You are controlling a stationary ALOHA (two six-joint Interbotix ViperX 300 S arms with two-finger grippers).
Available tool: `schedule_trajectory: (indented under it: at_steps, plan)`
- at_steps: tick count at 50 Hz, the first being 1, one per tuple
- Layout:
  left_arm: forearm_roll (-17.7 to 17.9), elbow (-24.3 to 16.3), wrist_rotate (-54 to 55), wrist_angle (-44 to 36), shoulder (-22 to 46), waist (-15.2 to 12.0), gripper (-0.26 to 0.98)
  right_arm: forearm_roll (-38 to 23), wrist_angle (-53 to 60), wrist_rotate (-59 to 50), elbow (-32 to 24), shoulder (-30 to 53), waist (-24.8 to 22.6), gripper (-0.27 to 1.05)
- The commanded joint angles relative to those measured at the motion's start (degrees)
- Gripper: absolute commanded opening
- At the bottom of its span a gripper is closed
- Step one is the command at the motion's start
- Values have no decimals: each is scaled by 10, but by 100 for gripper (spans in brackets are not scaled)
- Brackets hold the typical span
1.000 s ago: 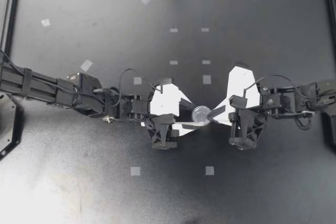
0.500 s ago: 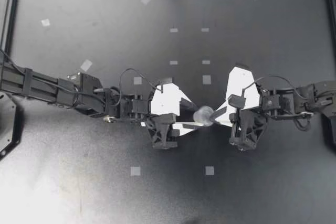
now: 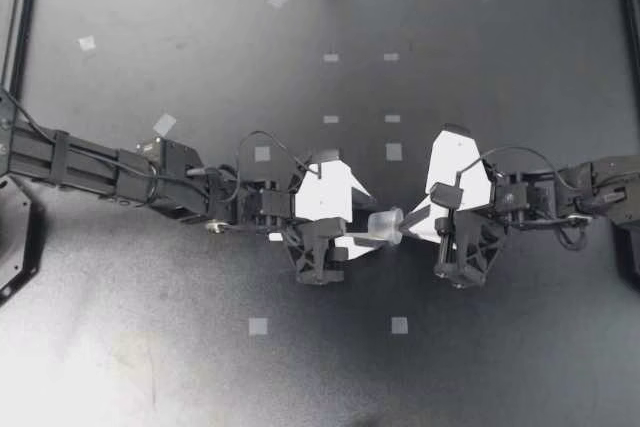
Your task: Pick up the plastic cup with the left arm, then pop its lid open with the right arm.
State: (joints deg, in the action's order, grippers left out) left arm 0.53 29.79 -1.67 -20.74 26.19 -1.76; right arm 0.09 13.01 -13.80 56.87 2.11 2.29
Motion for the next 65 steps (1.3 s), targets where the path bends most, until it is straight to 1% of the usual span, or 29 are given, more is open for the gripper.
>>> schedule_trajectory:
  at_steps: [1,5,13,18,24,29,33,37,38,40,41,42,46,48,51,56,60,65]
  plan:
    - [-3,-12,0,6,-11,-2,57,0,5,2,-9,-5,4,-7]
    - [-4,-14,0,10,-11,-2,51,0,5,2,-9,-6,4,-7]
    - [-8,-14,0,15,-17,-3,32,0,5,0,-6,-12,4,-7]
    - [-8,-14,1,26,-23,-2,23,0,0,-4,-6,-22,4,-7]
    - [-8,-3,0,36,-54,-2,16,2,-22,-17,-2,-71,4,-7]
    - [-8,23,0,9,-105,-2,15,2,-33,-50,11,-141,4,-5]
    - [-8,58,0,-57,-154,-2,15,2,-28,-92,32,-207,4,0]
    - [-7,106,2,-166,-198,-2,15,3,6,-153,62,-271,4,13]
    - [-7,125,3,-211,-209,-2,15,3,18,-170,70,-284,4,16]
    - [-6,148,4,-273,-221,-2,15,2,61,-211,92,-313,4,27]
    - [-4,164,4,-320,-228,-2,15,2,81,-228,102,-323,4,32]
    - [-4,175,4,-352,-230,-2,15,2,115,-252,115,-337,4,40]
    - [-4,214,9,-470,-231,-2,15,3,222,-315,152,-359,4,63]
    - [-4,229,12,-516,-225,-2,15,4,274,-334,162,-359,4,71]
    - [-4,234,16,-539,-215,-2,15,14,323,-348,163,-338,4,71]
    - [-4,219,18,-530,-199,-2,15,21,353,-365,139,-280,4,69]
    - [-4,199,15,-508,-187,-2,15,17,375,-377,105,-214,4,69]
    - [-4,178,12,-475,-180,-2,15,4,417,-394,76,-157,4,69]
